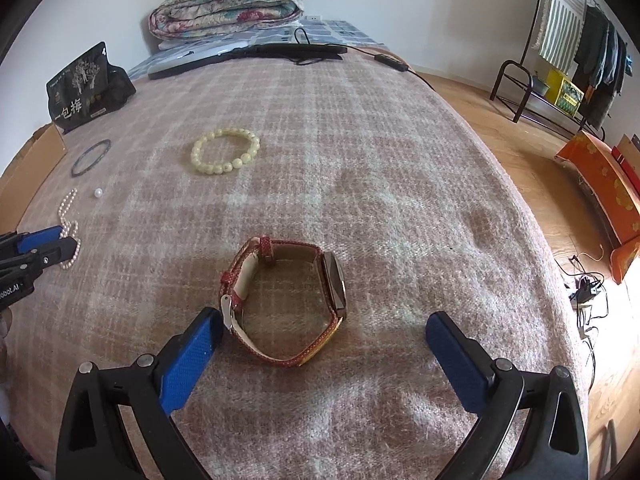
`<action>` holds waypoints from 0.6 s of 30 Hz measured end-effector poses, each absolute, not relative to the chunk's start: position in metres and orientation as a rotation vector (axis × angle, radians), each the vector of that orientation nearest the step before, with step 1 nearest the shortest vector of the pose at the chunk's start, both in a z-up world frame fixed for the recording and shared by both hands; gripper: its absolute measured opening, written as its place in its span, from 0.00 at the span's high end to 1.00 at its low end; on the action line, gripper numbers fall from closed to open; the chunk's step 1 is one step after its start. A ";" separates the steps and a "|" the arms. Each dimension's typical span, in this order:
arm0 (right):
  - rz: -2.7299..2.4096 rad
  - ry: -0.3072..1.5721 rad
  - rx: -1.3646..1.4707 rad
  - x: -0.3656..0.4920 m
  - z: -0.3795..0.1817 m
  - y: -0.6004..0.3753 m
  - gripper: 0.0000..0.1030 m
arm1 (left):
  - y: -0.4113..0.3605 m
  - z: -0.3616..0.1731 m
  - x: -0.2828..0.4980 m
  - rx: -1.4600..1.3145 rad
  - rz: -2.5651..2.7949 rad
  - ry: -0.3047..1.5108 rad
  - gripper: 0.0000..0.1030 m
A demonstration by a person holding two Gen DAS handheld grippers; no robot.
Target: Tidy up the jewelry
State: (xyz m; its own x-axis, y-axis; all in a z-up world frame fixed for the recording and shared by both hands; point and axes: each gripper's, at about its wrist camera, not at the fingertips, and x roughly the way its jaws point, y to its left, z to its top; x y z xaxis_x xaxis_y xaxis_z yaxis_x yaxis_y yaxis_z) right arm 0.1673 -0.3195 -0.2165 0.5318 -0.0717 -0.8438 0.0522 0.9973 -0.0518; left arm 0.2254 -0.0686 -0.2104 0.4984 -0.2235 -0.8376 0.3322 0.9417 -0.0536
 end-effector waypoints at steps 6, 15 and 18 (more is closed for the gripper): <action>-0.075 1.000 -0.037 0.174 -0.218 -0.318 0.00 | -0.066 -0.210 0.226 0.103 -0.350 0.999 0.94; 0.015 1.013 -0.007 0.178 -0.214 -0.317 0.31 | -0.061 -0.204 0.226 0.071 -0.349 1.004 0.96; 0.040 1.017 -0.022 0.178 -0.212 -0.313 0.42 | -0.057 -0.199 0.224 0.060 -0.350 0.995 0.99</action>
